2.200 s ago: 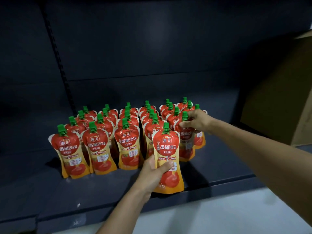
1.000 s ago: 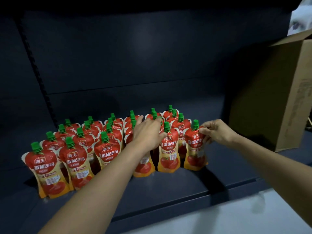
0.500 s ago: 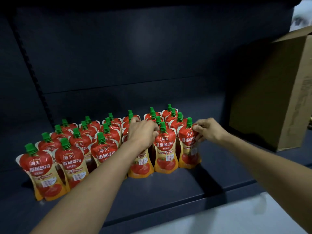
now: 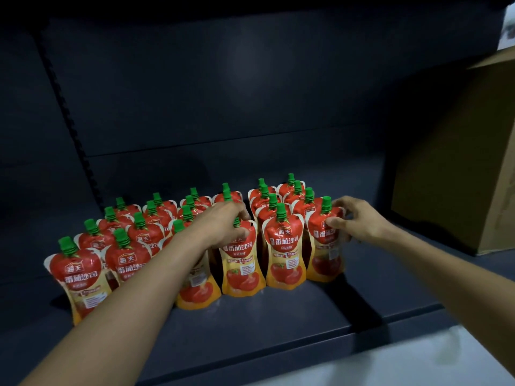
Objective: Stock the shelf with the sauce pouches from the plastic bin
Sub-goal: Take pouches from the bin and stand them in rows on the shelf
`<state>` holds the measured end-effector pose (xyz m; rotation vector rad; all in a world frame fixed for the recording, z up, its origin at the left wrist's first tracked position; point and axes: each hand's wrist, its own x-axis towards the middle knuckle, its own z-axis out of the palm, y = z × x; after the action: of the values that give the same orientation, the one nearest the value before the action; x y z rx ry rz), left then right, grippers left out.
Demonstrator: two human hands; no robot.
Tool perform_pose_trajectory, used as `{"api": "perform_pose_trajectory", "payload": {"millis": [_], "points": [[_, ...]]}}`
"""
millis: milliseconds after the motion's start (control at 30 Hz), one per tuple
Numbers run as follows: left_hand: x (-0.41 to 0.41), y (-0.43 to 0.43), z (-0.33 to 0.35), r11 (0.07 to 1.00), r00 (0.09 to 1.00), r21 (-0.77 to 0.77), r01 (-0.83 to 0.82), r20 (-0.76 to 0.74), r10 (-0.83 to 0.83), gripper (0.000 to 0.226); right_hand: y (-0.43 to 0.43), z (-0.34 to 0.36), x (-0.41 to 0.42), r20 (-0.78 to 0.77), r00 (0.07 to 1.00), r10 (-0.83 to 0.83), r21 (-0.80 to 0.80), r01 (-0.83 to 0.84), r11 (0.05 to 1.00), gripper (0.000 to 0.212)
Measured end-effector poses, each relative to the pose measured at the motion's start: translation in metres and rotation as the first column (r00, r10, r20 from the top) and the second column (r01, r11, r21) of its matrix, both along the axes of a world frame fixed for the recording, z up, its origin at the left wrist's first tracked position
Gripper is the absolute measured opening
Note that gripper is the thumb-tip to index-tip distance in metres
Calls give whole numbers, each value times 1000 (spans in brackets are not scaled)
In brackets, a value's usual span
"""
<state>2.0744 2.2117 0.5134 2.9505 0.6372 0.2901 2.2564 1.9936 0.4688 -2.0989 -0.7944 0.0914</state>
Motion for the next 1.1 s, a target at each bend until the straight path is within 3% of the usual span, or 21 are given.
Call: {"api": "perform_pose_trajectory", "payload": {"millis": [100, 233, 300, 400, 467, 533, 633, 733, 867, 1100], "points": [[1, 2, 6, 998, 1000, -58, 9, -9, -10, 15, 0, 4, -1, 13, 1000, 2, 2, -2, 1000, 50], [-1, 3, 12, 995, 999, -90, 49, -17, -50, 8, -3, 10, -6, 41, 999, -31, -2, 31, 1000, 70], [-1, 4, 13, 994, 998, -86, 61, -18, -63, 10, -5, 12, -13, 205, 963, -173, 49, 166, 985, 84], [-2, 3, 11, 995, 998, -73, 69, -9, -70, 10, 2, 17, -25, 456, 834, -311, 211, 238, 948, 74], [-3, 4, 10, 994, 997, -79, 72, -1, -73, 10, 14, 25, -37, 598, 771, -219, 175, 141, 974, 66], [-3, 3, 8, 994, 997, -77, 82, 9, -81, 15, 31, 32, -47, 700, 713, -46, -1, 65, 998, 61], [-4, 3, 5, 995, 997, -64, 80, 7, -80, 23, 57, 36, -54, 637, 754, 158, -296, 50, 954, 58], [-5, 3, 1, 997, 997, -26, 77, 6, -77, 29, 70, 40, -59, 521, 827, 212, -404, 20, 915, 41], [-4, 3, -3, 998, 997, -1, 66, 26, -66, 31, 72, 39, -63, 405, 880, 247, -413, -65, 909, 20], [-3, 4, -5, 997, 996, 28, 76, 36, -77, 28, 67, 41, -61, 157, 927, 342, -321, -279, 905, 21]]}}
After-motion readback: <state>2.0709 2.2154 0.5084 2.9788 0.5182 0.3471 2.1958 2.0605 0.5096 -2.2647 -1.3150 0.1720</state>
